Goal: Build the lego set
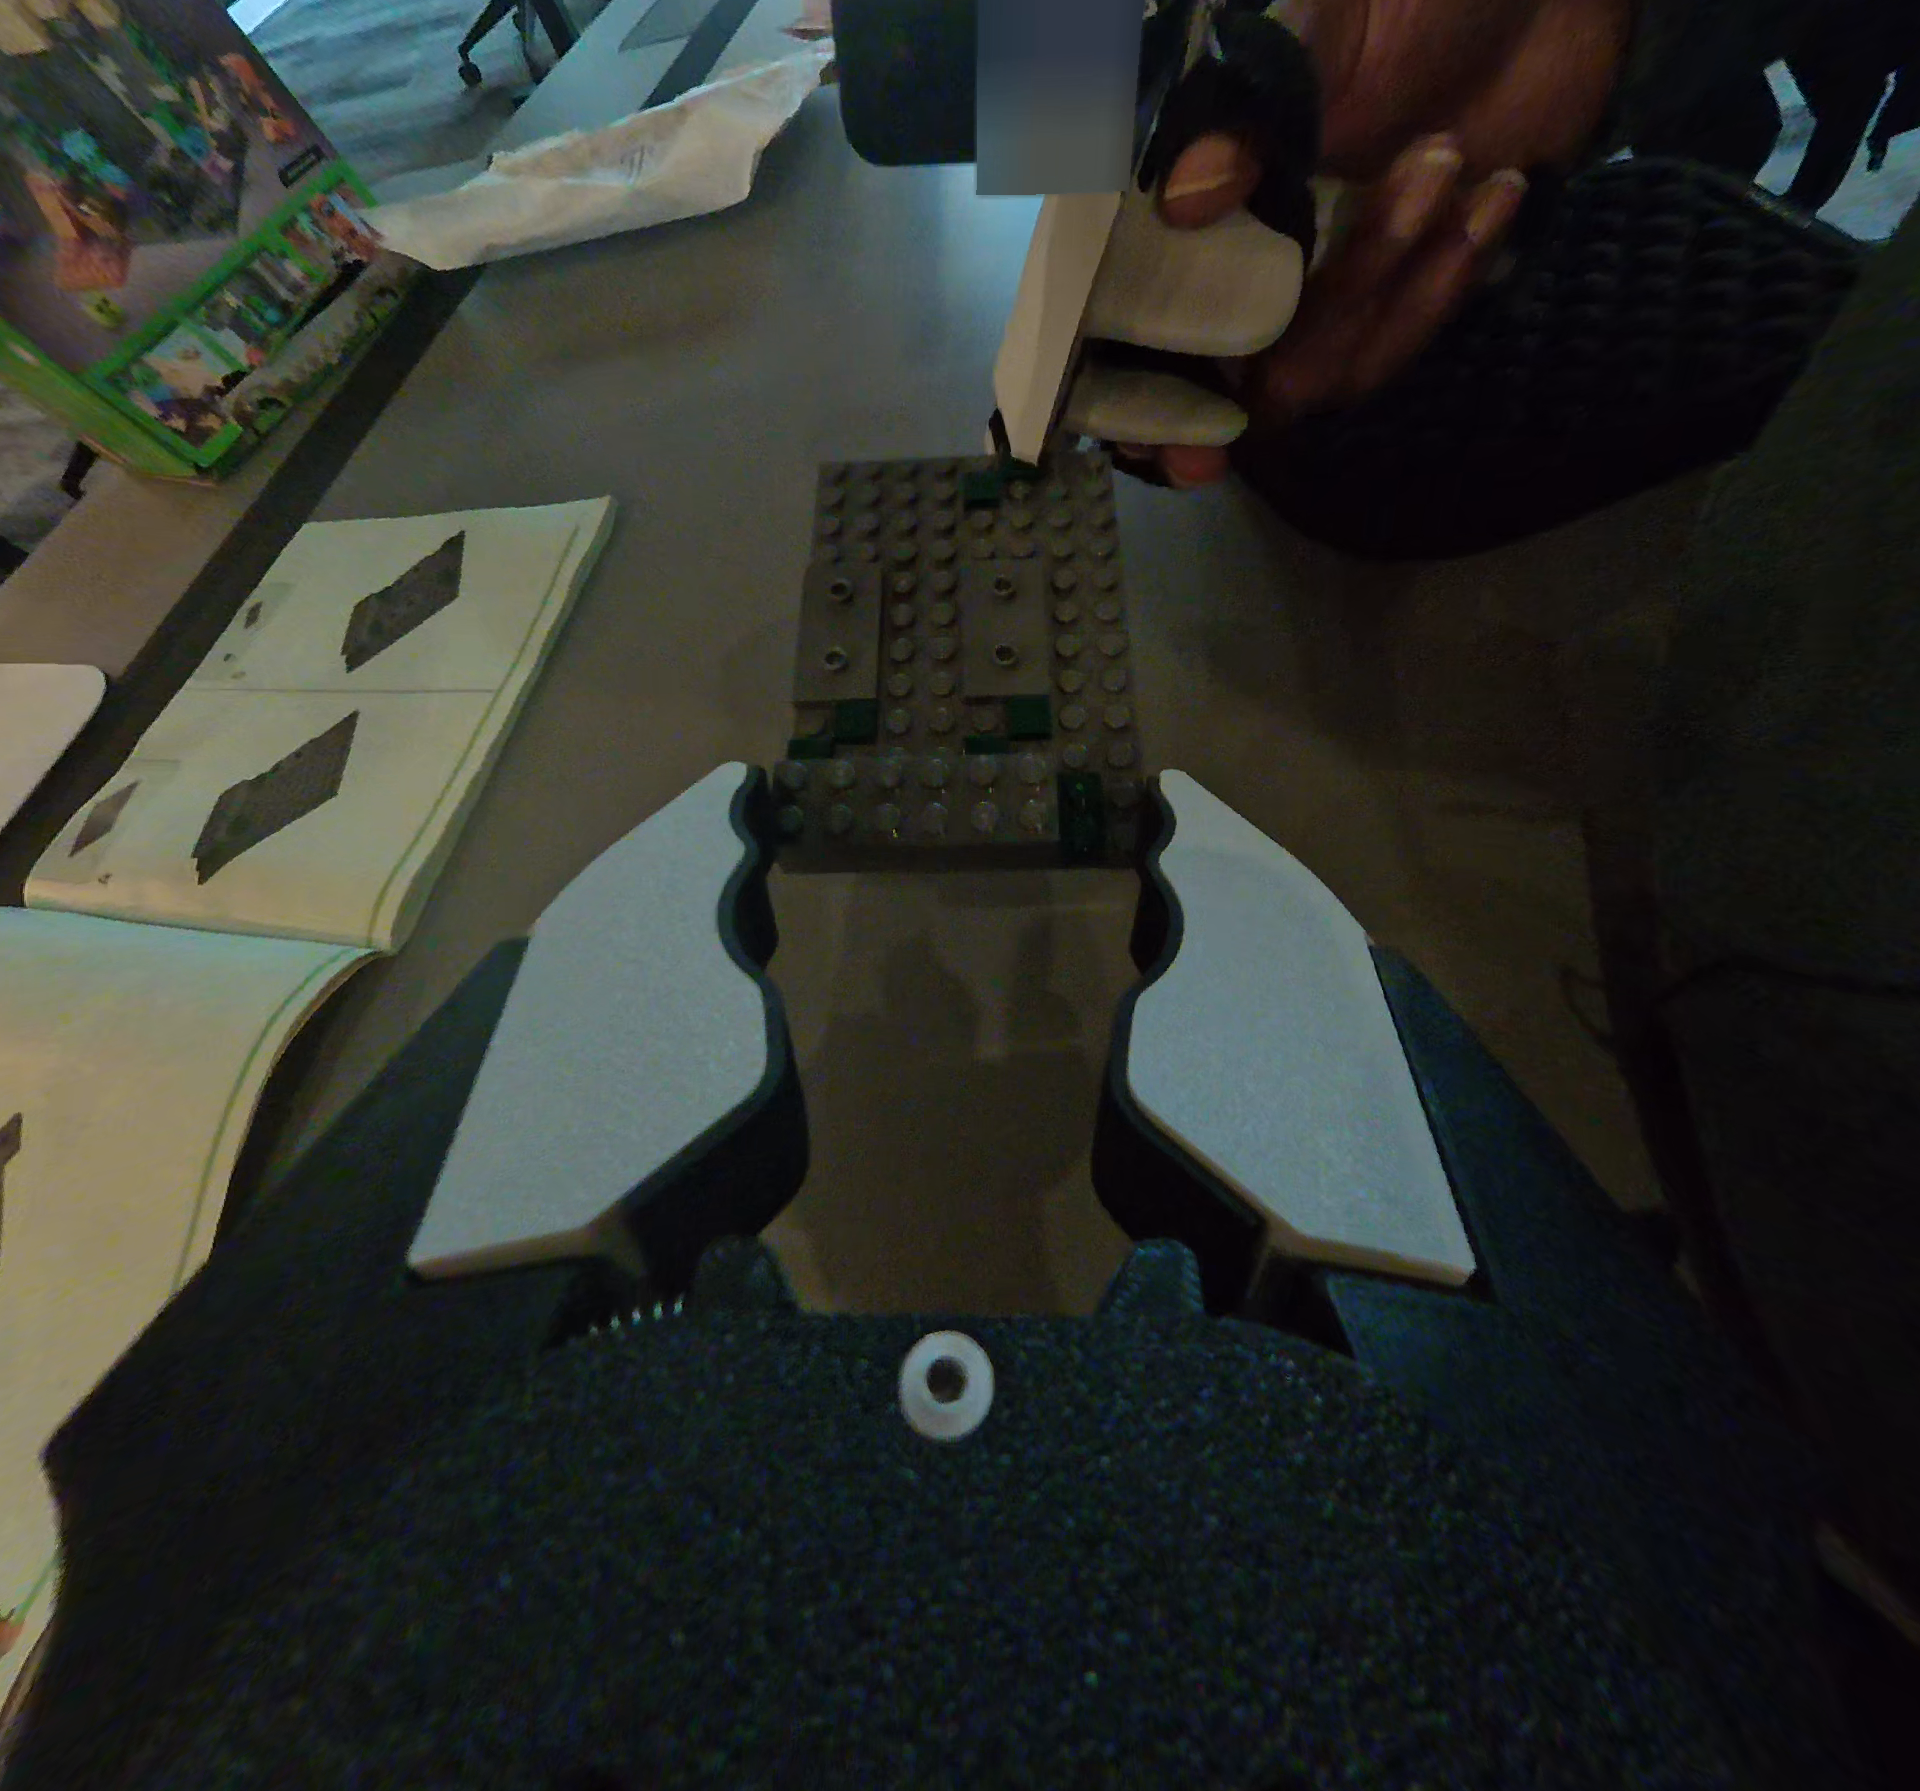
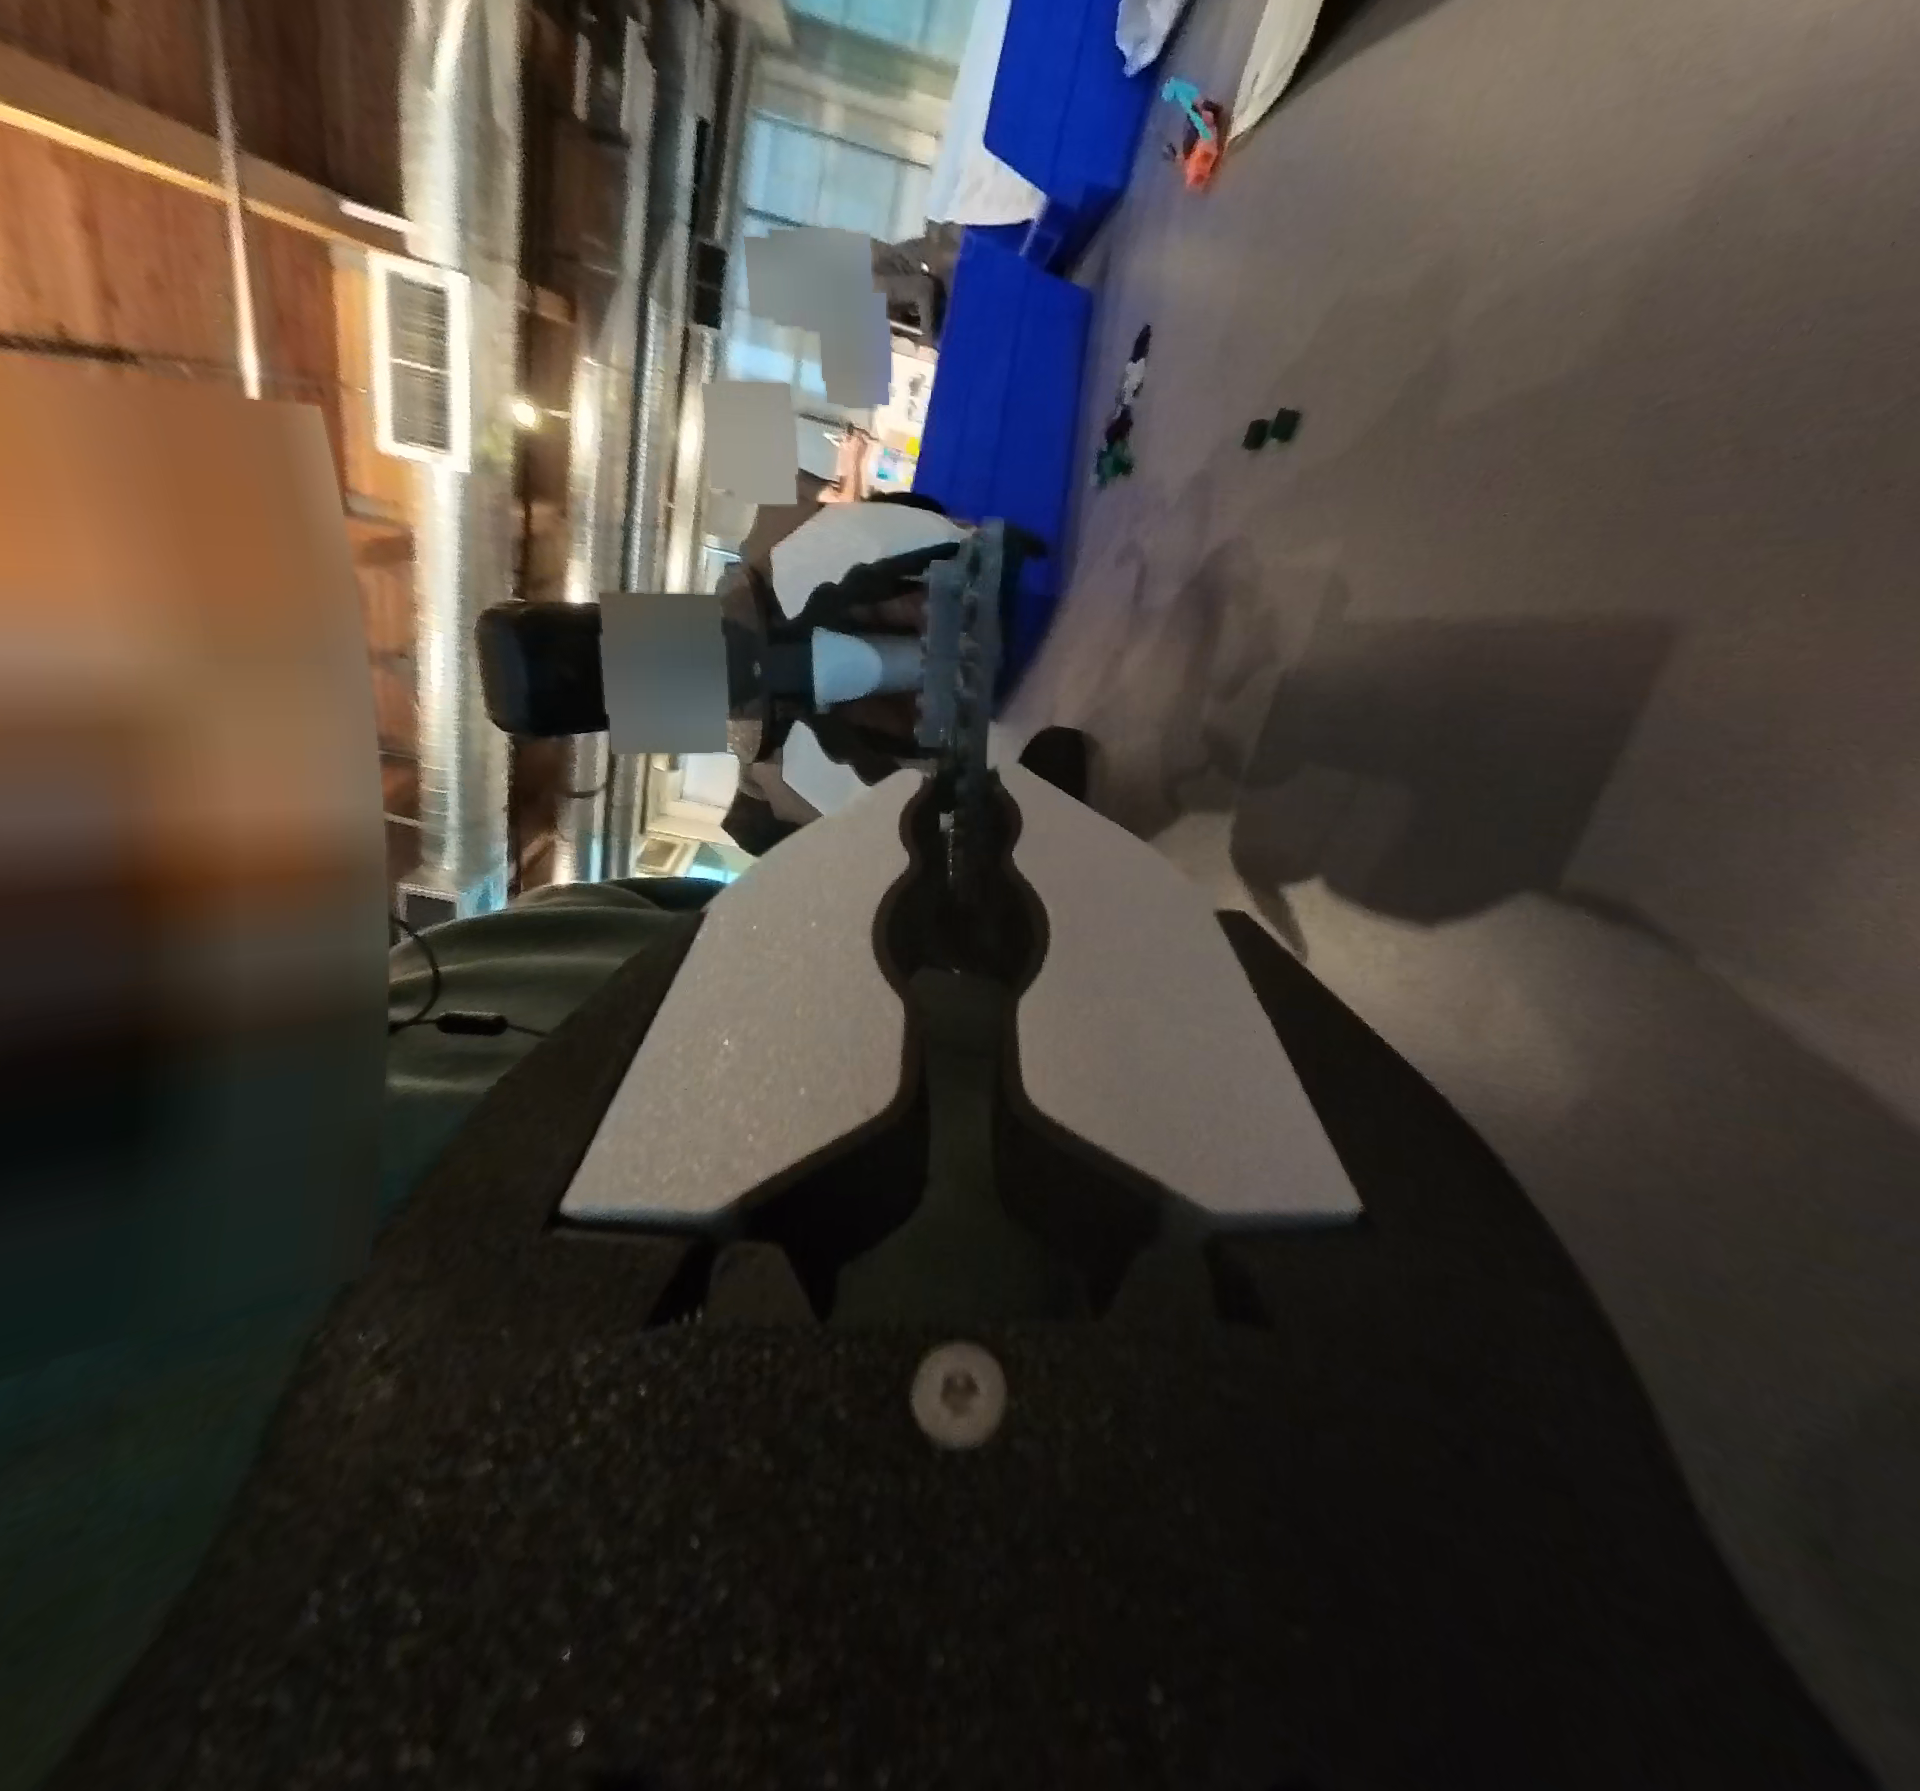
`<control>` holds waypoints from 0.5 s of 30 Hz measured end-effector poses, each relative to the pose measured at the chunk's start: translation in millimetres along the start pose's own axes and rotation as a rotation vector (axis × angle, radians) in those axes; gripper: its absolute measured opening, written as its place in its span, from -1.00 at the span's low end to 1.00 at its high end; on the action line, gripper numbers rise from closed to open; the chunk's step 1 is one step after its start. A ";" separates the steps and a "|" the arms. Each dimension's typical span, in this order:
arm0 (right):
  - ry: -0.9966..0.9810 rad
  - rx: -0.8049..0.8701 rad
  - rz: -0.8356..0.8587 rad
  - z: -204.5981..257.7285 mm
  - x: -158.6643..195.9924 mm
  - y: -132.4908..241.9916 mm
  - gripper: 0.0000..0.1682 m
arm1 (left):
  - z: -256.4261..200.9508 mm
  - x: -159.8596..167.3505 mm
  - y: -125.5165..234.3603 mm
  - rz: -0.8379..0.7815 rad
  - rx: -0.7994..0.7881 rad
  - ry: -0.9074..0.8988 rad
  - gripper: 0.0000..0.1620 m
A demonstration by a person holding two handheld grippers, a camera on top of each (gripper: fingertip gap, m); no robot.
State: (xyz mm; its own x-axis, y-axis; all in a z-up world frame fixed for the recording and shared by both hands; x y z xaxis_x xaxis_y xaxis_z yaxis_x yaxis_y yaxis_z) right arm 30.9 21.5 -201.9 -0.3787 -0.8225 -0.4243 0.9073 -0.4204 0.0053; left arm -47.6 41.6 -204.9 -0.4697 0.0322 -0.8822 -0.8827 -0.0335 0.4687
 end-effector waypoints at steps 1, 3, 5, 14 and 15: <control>0.003 -0.003 -0.007 0.9 -0.2 -0.2 -0.91 | -0.2 -0.5 0.4 -0.005 -0.001 0.001 -0.17; 0.002 -0.013 -0.014 2.8 0.0 -0.4 -0.91 | -0.6 -1.3 1.7 -0.011 -0.003 -0.001 -0.17; -0.003 -0.023 -0.017 4.3 0.4 -0.4 -0.91 | -1.4 -2.9 3.1 -0.021 -0.001 -0.007 -0.17; -0.026 -0.074 -0.094 12.9 -2.9 0.5 -0.92 | -4.7 -13.1 8.4 -0.075 -0.041 -0.048 -0.17; -0.031 -0.082 -0.102 13.8 -3.2 0.5 -0.92 | -5.1 -14.2 9.2 -0.083 -0.045 -0.050 -0.17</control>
State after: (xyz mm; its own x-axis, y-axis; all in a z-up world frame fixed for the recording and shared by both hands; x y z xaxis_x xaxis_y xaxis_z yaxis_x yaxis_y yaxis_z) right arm 30.0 18.6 -188.1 -0.4740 -0.7890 -0.3909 0.8753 -0.4707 -0.1112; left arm -49.0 35.7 -188.3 -0.3961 0.0865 -0.9141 -0.9176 -0.0734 0.3906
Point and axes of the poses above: each gripper's, where its closed fingertips meet, y back along the fingers, x out of its underside, z = x × y across the jaws, the point moved 1 cm from there along y, back along the fingers, and after that the axes turned 11 degrees about y, right-handed, at the moved point
